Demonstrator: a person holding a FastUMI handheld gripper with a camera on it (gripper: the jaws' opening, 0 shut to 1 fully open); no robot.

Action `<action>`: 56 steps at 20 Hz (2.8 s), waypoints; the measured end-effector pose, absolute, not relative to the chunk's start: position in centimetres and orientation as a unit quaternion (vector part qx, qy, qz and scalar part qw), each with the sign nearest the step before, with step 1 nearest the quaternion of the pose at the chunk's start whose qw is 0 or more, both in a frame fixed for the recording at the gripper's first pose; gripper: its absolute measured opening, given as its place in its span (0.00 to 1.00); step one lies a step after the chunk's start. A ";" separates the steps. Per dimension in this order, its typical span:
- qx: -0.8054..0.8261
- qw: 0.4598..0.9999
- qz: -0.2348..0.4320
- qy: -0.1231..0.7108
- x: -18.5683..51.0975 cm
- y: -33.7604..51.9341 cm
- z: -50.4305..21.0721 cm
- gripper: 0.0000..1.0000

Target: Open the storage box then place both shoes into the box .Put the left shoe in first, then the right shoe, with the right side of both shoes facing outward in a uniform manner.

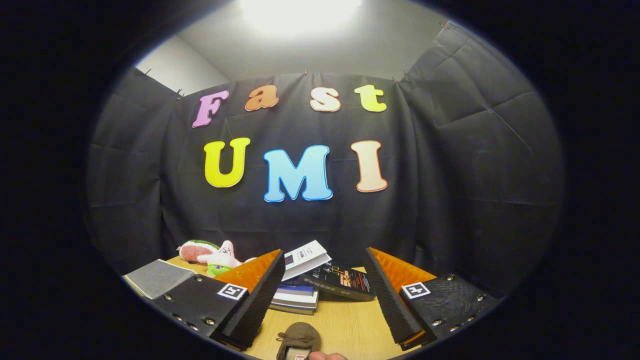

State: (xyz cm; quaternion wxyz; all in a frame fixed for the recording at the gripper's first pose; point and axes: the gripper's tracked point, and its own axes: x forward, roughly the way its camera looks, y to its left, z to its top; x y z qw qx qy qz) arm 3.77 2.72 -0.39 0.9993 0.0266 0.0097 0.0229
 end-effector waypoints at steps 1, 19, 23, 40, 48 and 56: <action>0.032 0.999 0.038 0.009 3.9 3.6 -0.2 0.97; 0.225 0.838 0.358 0.344 0.7 25.8 -14.6 0.96; 0.324 0.751 0.394 0.420 -0.4 28.7 -16.6 0.96; 0.471 0.565 0.466 0.492 -2.1 33.3 -19.1 0.76; 0.482 0.568 0.463 0.480 -1.1 33.0 -18.8 0.01; 0.430 0.596 0.478 0.481 -1.6 32.7 -15.0 0.00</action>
